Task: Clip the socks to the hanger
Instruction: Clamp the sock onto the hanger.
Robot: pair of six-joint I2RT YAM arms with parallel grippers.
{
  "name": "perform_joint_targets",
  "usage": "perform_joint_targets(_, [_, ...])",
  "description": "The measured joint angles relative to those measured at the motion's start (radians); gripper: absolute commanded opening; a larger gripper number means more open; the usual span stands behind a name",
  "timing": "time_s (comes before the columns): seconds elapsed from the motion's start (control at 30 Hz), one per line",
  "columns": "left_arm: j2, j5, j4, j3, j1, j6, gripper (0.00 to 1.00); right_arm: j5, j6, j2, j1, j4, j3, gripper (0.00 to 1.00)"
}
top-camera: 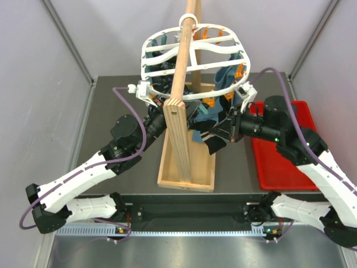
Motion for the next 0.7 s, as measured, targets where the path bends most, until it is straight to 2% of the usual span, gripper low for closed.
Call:
perform_joint_targets(0.13, [-0.001,0.019,-0.004,0.0,0.0,-0.014,0.0,0.089,0.03,-0.085,0.0,0.084,-0.065,0.0])
perform_joint_targets(0.3, [-0.001,0.024,-0.005,0.0,0.0,-0.016,0.0,0.177,0.041,-0.134,0.012,0.069,-0.074,0.0])
perform_joint_targets(0.53, [0.0,0.036,-0.002,-0.001,0.0,-0.017,0.0,0.356,0.067,-0.027,0.138,-0.027,0.065,0.0])
perform_joint_targets(0.7, [0.006,0.051,0.006,0.0,0.0,-0.017,0.0,0.457,0.085,0.043,0.204,-0.053,0.103,0.0])
